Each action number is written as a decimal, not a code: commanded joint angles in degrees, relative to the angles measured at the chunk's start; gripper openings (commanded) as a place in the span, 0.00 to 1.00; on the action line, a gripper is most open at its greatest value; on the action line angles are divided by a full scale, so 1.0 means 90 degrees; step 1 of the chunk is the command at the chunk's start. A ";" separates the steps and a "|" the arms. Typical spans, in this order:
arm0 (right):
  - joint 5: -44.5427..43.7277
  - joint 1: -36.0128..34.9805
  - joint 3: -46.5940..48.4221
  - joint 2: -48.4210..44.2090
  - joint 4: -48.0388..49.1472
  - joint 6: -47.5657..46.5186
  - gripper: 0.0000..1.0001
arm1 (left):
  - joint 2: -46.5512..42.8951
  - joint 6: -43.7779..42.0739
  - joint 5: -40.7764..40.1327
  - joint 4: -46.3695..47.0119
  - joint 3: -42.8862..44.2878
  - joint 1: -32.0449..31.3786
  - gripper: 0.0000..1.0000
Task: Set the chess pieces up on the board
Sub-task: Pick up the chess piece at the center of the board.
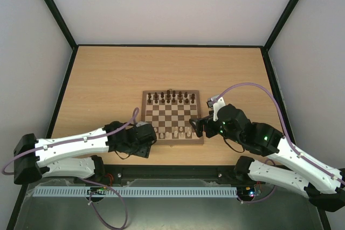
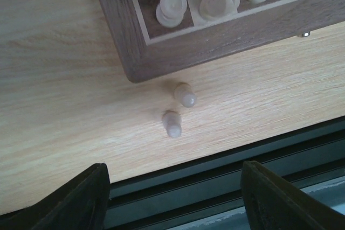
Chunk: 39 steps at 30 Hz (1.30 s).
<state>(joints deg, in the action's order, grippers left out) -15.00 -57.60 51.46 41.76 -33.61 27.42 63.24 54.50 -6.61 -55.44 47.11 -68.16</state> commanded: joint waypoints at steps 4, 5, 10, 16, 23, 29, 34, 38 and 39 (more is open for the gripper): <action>0.0051 0.0016 -0.0083 0.0038 0.0066 -0.0067 0.98 | 0.0541 0.0213 0.0089 0.0512 -0.0285 -0.0341 0.59; 0.0055 0.0014 -0.0082 0.0038 0.0070 -0.0068 0.98 | 0.0633 0.0215 0.0081 0.0531 -0.0308 -0.0352 0.55; 0.0053 0.0015 -0.0078 0.0014 0.0068 -0.0071 0.96 | 0.0835 0.0149 0.0101 0.0664 -0.0438 -0.0380 0.43; 0.0063 0.0014 -0.0081 -0.0001 0.0062 -0.0068 0.96 | 0.1098 0.0008 0.0088 0.0809 -0.0497 -0.0367 0.42; 0.0080 0.0014 -0.0080 -0.0017 0.0078 -0.0078 0.96 | 0.1186 -0.0196 0.0129 0.1007 -0.0649 -0.0184 0.42; 0.0085 0.0011 -0.0083 -0.0040 0.0084 -0.0078 0.95 | 0.1143 -0.0488 0.0227 0.1144 -0.0766 0.0092 0.43; 0.0085 0.0008 -0.0087 -0.0040 0.0083 -0.0078 0.95 | 0.1227 -0.0622 0.0294 0.1259 -0.0779 0.0161 0.43; 0.0078 0.0005 -0.0098 -0.0040 0.0087 -0.0078 0.95 | 0.1331 -0.0691 0.0346 0.1365 -0.0824 0.0198 0.41; 0.0083 0.0014 -0.0092 -0.0040 0.0085 -0.0078 0.95 | 0.1353 -0.0710 0.0358 0.1386 -0.0846 0.0200 0.40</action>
<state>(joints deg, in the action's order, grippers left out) -14.35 -57.60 51.13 41.93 -33.17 27.38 74.35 49.43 -4.32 -43.75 40.42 -66.83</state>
